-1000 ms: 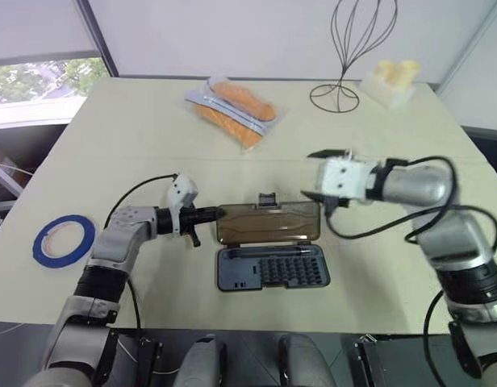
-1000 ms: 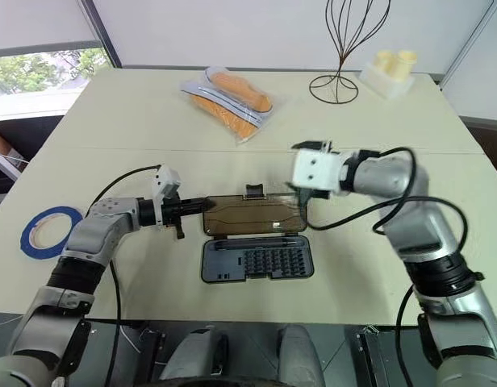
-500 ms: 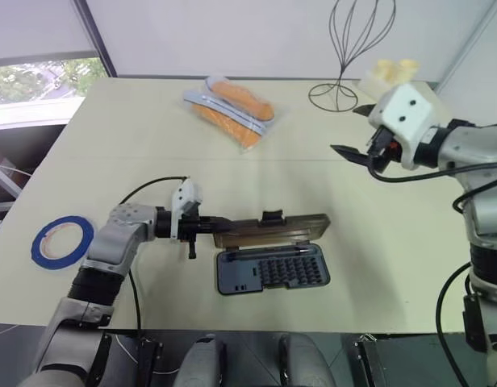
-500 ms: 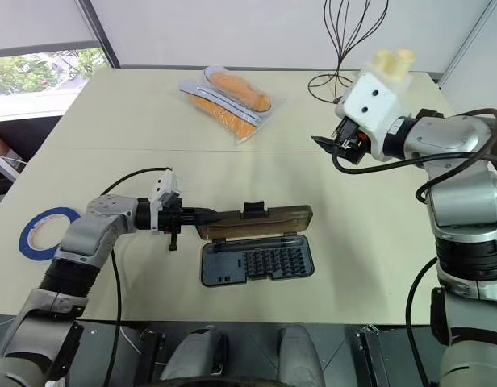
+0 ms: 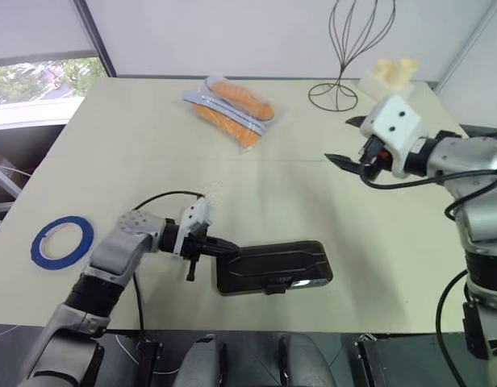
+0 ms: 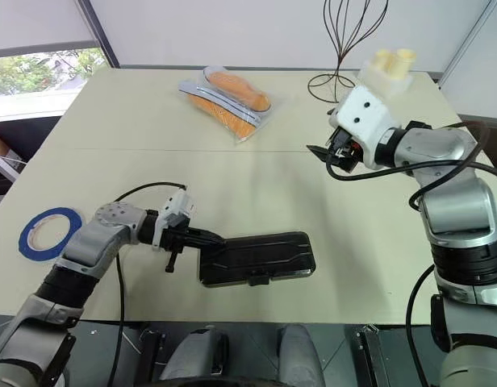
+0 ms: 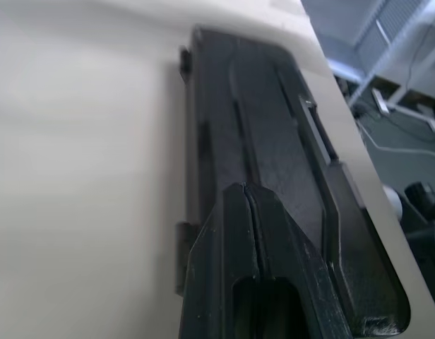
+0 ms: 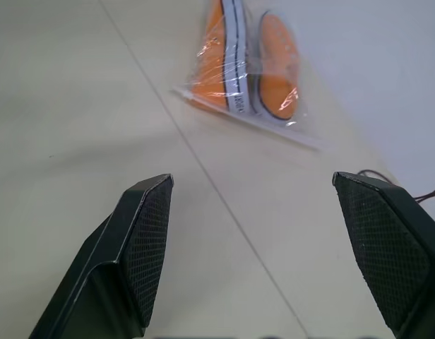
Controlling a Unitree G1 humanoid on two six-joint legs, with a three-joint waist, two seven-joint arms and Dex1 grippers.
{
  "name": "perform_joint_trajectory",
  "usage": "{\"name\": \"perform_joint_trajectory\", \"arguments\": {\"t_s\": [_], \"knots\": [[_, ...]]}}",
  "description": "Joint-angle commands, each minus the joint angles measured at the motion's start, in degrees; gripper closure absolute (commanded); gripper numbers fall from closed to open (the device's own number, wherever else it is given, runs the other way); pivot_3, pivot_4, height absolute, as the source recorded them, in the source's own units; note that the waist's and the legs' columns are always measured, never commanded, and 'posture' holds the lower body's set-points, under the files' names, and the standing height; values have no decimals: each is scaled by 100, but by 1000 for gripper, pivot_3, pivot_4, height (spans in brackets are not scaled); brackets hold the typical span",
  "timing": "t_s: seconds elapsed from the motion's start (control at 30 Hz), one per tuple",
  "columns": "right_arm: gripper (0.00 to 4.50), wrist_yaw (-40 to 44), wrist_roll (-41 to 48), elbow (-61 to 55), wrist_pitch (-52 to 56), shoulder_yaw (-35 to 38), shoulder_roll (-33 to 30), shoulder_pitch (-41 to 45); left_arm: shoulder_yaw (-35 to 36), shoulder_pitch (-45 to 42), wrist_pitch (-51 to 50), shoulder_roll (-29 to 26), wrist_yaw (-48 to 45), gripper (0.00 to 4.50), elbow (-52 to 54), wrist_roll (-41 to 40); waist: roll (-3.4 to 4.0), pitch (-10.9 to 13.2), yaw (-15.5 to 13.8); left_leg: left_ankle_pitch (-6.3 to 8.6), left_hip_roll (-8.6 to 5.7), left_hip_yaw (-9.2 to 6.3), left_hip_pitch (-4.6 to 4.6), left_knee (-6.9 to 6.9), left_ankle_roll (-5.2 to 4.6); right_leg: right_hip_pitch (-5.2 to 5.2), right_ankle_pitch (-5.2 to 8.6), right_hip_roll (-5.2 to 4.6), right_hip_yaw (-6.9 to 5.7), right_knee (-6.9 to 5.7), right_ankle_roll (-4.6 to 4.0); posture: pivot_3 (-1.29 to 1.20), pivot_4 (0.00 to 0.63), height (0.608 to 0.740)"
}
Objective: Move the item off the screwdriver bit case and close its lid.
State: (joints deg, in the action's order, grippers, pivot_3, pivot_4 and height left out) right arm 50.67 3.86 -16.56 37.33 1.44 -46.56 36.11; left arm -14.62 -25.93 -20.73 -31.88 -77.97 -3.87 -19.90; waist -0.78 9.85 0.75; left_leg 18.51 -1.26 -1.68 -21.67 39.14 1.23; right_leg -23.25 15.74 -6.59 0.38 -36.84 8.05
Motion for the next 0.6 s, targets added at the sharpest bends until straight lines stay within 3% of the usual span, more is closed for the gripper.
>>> {"name": "perform_joint_trajectory", "arguments": {"t_s": [0.03, 0.17, 0.33, 0.6], "knots": [[755, -6, 189, -462, 94, -39, -11, -384, -284, 31, 250, 131, 9, 4500, -349, 290, 0, -1, -18, 0, 0, -1, 1, 0, 0, 4, 0, 0, 0, 5, 0, 0, 150, 740], [755, 102, 435, -788, 238, -56, -78, -990, -402, -54, 215, 119, -145, 4500, -327, 305, 2, -1, -10, 1, -2, 0, 2, 1, -2, 13, 0, 0, 0, 18, 0, 0, 150, 740], [755, 285, 704, -1193, 243, -89, -226, -1780, -806, -16, 771, -111, -205, 4500, -703, 915, 8, -6, -6, 4, 0, -3, 16, -4, -7, 29, 0, 2, -2, 28, 0, 0, 150, 740], [755, 313, 1830, -1737, 983, 550, -170, -1767, -786, -110, 983, -63, -196, 4500, -949, 935, 35, -25, 4, 7, 7, -5, 40, -3, -12, 67, 0, 6, -3, 55, 0, 0, 150, 740]]}}
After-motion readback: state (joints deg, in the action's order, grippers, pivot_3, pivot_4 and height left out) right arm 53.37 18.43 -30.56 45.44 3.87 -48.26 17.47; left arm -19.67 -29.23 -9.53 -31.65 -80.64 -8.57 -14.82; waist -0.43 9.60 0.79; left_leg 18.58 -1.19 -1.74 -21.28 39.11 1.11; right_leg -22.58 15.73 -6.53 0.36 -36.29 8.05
